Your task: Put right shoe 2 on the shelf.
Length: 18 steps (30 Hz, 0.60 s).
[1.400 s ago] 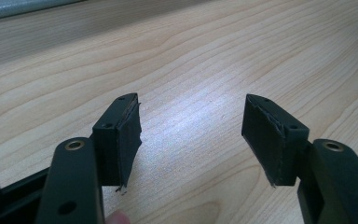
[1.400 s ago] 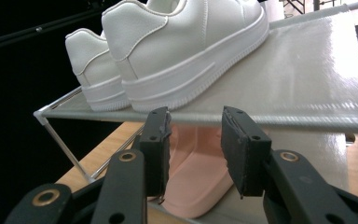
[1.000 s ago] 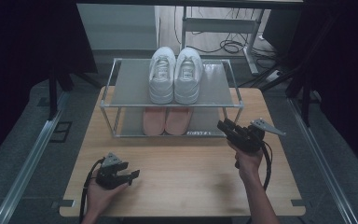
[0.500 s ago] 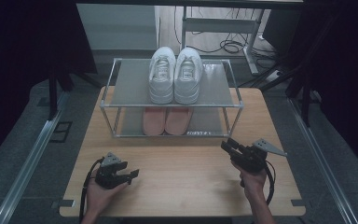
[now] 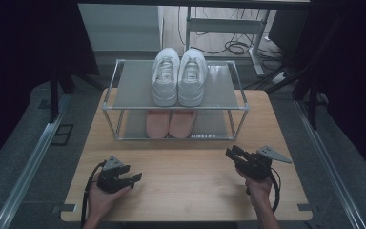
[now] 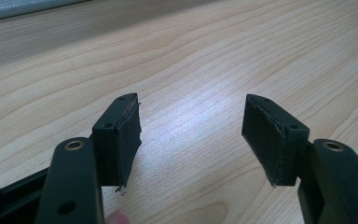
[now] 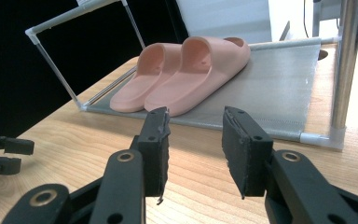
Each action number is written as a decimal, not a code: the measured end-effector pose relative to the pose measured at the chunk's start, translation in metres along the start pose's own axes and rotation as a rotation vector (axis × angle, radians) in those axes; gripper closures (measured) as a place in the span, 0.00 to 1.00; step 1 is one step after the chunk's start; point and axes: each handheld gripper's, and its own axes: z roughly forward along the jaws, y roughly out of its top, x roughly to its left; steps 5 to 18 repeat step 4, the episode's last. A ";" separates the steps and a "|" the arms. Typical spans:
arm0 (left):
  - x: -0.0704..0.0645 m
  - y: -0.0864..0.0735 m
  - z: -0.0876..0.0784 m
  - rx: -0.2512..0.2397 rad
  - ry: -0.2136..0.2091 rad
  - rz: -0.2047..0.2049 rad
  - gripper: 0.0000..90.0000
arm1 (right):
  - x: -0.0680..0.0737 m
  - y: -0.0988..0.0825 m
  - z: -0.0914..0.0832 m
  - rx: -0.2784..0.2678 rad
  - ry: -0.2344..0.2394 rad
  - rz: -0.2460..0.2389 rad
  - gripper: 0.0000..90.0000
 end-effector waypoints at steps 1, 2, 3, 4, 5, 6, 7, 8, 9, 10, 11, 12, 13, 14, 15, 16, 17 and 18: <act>0.000 0.000 0.000 -0.001 0.001 0.000 0.42 | 0.000 0.000 0.000 0.002 0.001 0.004 0.67; 0.000 0.000 -0.001 -0.002 0.000 0.002 0.42 | 0.000 -0.001 0.001 0.006 -0.002 -0.001 0.67; 0.000 0.000 -0.001 -0.003 0.001 0.000 0.42 | 0.000 -0.002 0.002 0.005 -0.001 0.000 0.67; 0.000 0.000 -0.001 -0.003 0.001 0.000 0.42 | 0.000 -0.002 0.002 0.005 -0.001 0.000 0.67; 0.000 0.000 -0.001 -0.003 0.001 0.000 0.42 | 0.000 -0.002 0.002 0.005 -0.001 0.000 0.67; 0.000 0.000 -0.001 -0.003 0.001 0.000 0.42 | 0.000 -0.002 0.002 0.005 -0.001 0.000 0.67; 0.000 0.000 -0.001 -0.003 0.001 0.000 0.42 | 0.000 -0.002 0.002 0.005 -0.001 0.000 0.67; 0.000 0.000 -0.001 -0.003 0.001 0.000 0.42 | 0.000 -0.002 0.002 0.005 -0.001 0.000 0.67; 0.000 0.000 -0.001 -0.003 0.001 0.000 0.42 | 0.000 -0.002 0.002 0.005 -0.001 0.000 0.67; 0.000 0.000 -0.001 -0.003 0.001 0.000 0.42 | 0.000 -0.002 0.002 0.005 -0.001 0.000 0.67; 0.000 0.000 -0.001 -0.003 0.001 0.000 0.42 | 0.000 -0.002 0.002 0.005 -0.001 0.000 0.67; 0.000 0.000 -0.001 -0.003 0.001 0.000 0.42 | 0.000 -0.002 0.002 0.005 -0.001 0.000 0.67; 0.000 0.000 -0.001 -0.003 0.001 0.000 0.42 | 0.000 -0.002 0.002 0.005 -0.001 0.000 0.67; 0.000 0.000 -0.001 -0.003 0.001 0.000 0.42 | 0.000 -0.002 0.002 0.005 -0.001 0.000 0.67; 0.000 0.000 -0.001 -0.003 0.001 0.000 0.42 | 0.000 -0.002 0.002 0.005 -0.001 0.000 0.67; 0.000 0.000 -0.001 -0.003 0.001 0.000 0.42 | 0.000 -0.002 0.002 0.005 -0.001 0.000 0.67; 0.000 0.000 -0.001 -0.003 0.001 0.000 0.42 | 0.000 -0.002 0.002 0.005 -0.001 0.000 0.67; 0.000 0.000 -0.001 -0.003 0.001 0.000 0.42 | 0.000 -0.002 0.002 0.005 -0.001 0.000 0.67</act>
